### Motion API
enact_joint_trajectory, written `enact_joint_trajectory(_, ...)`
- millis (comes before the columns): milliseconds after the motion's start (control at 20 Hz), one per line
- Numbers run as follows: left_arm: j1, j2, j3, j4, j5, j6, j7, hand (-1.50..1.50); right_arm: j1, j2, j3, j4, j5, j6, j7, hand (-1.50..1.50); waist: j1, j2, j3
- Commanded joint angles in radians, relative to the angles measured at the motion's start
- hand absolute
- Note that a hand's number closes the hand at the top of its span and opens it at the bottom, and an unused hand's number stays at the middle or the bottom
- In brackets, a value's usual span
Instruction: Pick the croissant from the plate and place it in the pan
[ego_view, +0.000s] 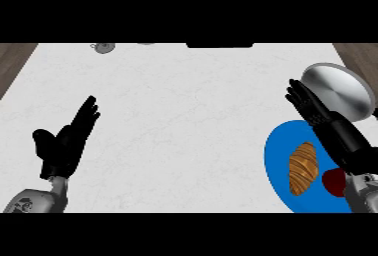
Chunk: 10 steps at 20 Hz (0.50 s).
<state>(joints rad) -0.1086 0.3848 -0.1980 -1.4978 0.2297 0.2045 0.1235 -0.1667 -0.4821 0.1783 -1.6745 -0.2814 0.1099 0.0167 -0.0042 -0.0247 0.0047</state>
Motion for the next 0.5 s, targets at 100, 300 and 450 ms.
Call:
enact_joint_trajectory(100, -0.016, 0.058, 0.008, -0.043, -0.028, -0.036, -0.016, 0.0, 0.107, 0.0, -0.208, 0.145, -0.031, -0.195, 0.088, -1.5, -0.019, 0.025, -0.003)
enact_joint_trajectory(300, -0.038, 0.064, -0.01, -0.053, -0.042, -0.048, -0.018, 0.0, 0.253, -0.245, -0.186, 0.324, 0.24, -0.269, 0.242, -1.5, -0.053, 0.082, -0.03)
enact_joint_trajectory(450, -0.024, 0.069, -0.037, -0.06, -0.044, -0.077, -0.008, 0.0, 0.277, -0.121, -0.278, 0.378, 0.289, -0.563, 0.28, 1.5, -0.043, 0.033, -0.007)
